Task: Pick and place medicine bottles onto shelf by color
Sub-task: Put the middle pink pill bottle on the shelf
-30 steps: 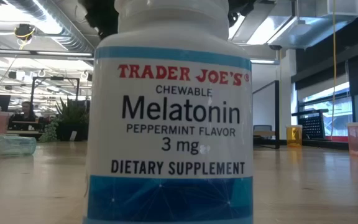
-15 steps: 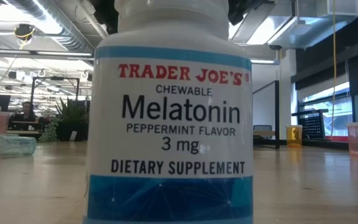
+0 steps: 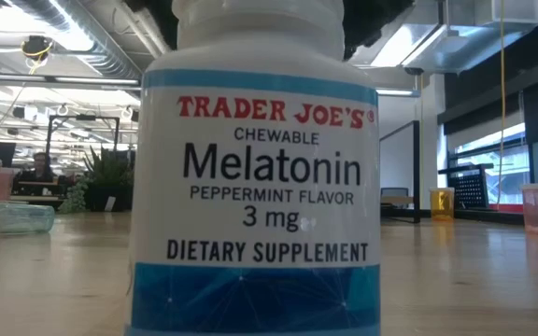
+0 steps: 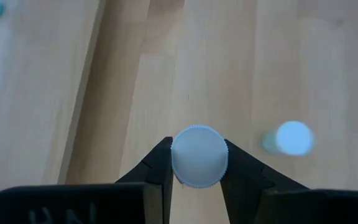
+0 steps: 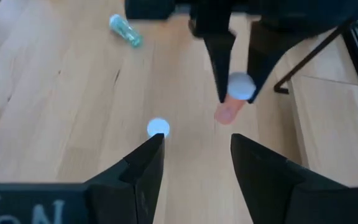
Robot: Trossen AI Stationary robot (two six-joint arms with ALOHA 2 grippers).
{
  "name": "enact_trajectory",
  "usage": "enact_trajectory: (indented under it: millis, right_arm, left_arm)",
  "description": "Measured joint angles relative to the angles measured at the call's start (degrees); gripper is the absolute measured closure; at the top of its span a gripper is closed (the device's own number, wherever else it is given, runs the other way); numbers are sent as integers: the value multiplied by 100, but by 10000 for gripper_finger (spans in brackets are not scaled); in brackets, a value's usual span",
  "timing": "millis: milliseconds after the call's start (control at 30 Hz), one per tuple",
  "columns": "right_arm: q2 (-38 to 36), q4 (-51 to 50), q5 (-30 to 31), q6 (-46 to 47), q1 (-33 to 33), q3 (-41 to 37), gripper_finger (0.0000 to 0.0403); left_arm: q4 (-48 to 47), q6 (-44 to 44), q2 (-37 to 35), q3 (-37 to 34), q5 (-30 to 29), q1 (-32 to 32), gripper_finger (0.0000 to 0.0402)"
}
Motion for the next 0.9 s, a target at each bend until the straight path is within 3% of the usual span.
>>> enact_trajectory:
  millis: [300,733,900]
  right_arm:
    - [-587,-533,-46,165,192,-70,214]
    - [-1431,812,-7,121,540,-1455,214]
    - [-1772,1302,-285,-43,535,-1970,214]
  left_arm:
    - [696,322,656,4,396,213,315]
    - [1024,492,1288,12,517,230,315]
    - [1002,488,1273,7,516,230,315]
